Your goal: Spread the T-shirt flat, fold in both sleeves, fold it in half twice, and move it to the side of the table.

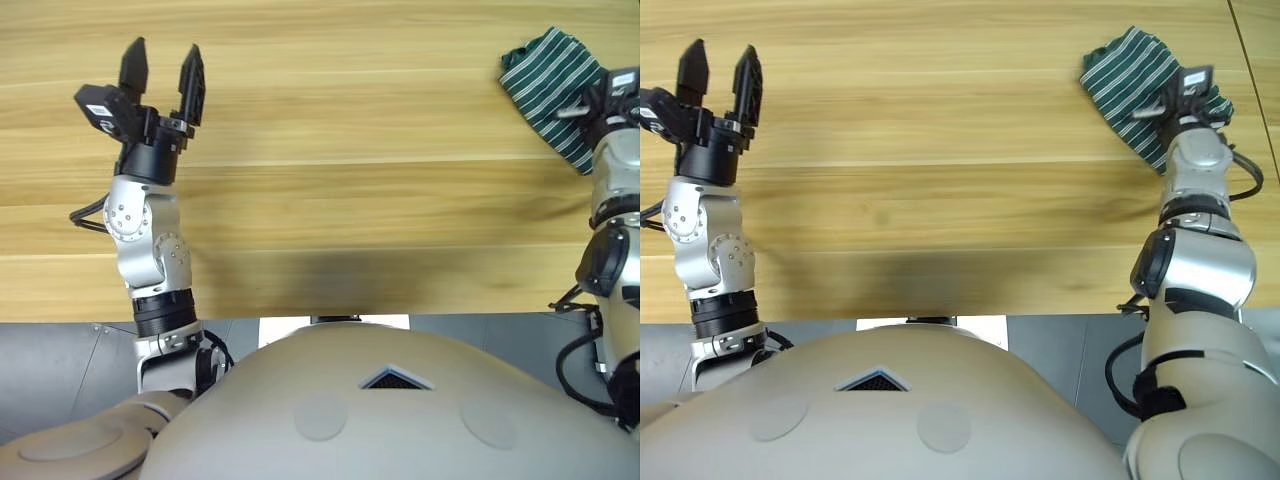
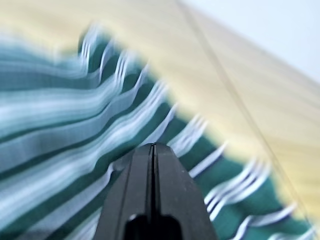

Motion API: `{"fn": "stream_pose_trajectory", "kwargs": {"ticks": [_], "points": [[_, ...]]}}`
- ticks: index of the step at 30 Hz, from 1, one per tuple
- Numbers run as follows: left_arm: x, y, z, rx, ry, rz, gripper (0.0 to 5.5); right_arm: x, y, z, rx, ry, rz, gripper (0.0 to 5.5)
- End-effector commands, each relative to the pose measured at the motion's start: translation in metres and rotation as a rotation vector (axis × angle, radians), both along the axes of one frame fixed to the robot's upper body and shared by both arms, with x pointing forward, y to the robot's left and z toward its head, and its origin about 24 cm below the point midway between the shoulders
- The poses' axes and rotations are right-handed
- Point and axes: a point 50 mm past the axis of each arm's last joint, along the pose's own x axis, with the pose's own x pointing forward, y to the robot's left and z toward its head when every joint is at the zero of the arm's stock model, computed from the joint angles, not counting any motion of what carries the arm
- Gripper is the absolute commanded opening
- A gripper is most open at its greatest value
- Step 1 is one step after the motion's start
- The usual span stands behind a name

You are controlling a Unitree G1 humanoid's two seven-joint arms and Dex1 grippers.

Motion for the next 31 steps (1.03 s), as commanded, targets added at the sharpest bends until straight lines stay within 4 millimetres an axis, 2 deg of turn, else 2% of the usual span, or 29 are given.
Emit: {"fn": "stream_pose_trajectory", "kwargs": {"ticks": [1,3,5,8,10,12,17,21,24,28,31], "points": [[0.005,0.008,-0.006,-0.009,-0.032,0.103,3.66,0.028,0.031,0.044,0.133,-0.315,0.177,0.02],[0.008,0.013,-0.01,-0.043,-0.048,0.174,3.66,0.034,0.055,0.048,0.148,-0.395,0.283,0.02],[0.009,0.015,-0.016,-0.069,-0.053,0.238,3.66,0.038,0.081,0.042,0.168,-0.418,0.361,0.02],[0.007,0.005,-0.034,-0.07,-0.016,0.236,3.66,0.037,0.13,0.021,0.233,-0.425,0.441,0.02],[0.003,-0.001,-0.039,-0.057,-0.01,0.224,3.66,0.034,0.148,0.009,0.233,-0.401,0.462,0.02],[-0.003,-0.001,-0.039,-0.065,-0.015,0.234,3.66,0.033,0.148,0.004,0.22,-0.36,0.459,0.02],[-0.015,0.0,-0.039,-0.063,-0.015,0.24,3.66,0.034,0.133,0.001,0.17,-0.288,0.419,0.02],[-0.024,0.004,-0.037,-0.064,-0.015,0.255,3.66,0.036,0.127,-0.002,0.03,-0.229,0.369,0.02],[-0.03,0.004,-0.036,-0.066,-0.015,0.259,3.66,0.034,0.111,-0.003,-0.085,-0.195,0.278,0.02],[-0.035,0.004,-0.035,-0.063,-0.014,0.261,3.66,0.025,0.099,-0.018,-0.135,-0.093,0.253,0.02],[-0.037,0.005,-0.035,-0.06,-0.013,0.26,3.66,0.016,0.094,-0.031,-0.181,-0.005,0.277,0.51]]}}
